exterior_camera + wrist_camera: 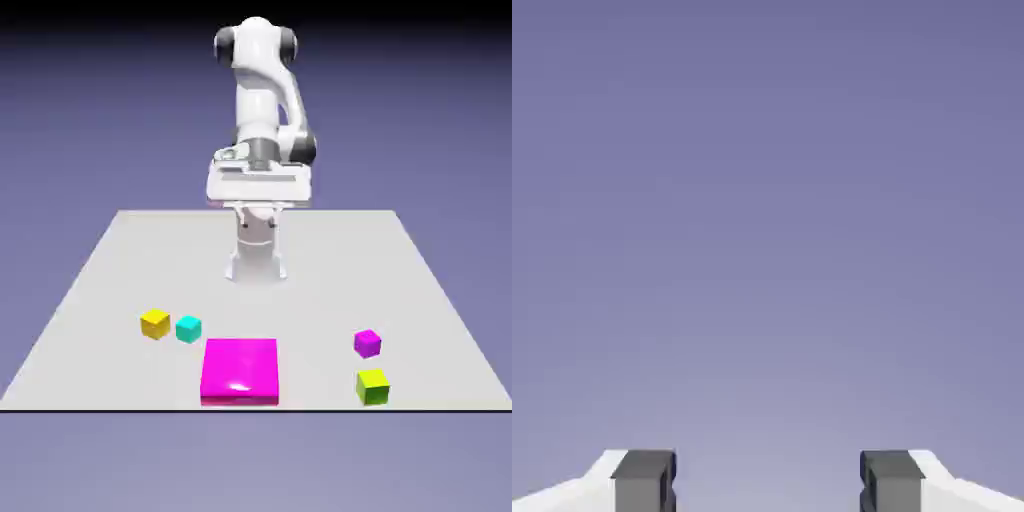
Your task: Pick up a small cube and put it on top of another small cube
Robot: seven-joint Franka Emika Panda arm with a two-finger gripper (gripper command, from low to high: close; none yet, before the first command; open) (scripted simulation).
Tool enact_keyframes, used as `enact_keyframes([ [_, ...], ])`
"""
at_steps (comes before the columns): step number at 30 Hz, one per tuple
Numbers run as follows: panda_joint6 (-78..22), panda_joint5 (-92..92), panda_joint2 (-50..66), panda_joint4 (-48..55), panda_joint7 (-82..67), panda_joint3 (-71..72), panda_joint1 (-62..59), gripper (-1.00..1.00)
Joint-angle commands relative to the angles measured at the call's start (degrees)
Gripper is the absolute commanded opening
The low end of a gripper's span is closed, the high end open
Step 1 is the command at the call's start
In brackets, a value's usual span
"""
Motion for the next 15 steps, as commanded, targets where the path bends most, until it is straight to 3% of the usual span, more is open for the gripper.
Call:
enact_keyframes([
  [1,-1.9,2.3,2.1,0.6,1.6,-0.7,-2.0,0.0],
  [15,-28.5,34.6,31.1,8.9,23.6,-11.0,-30.0,0.0],
])
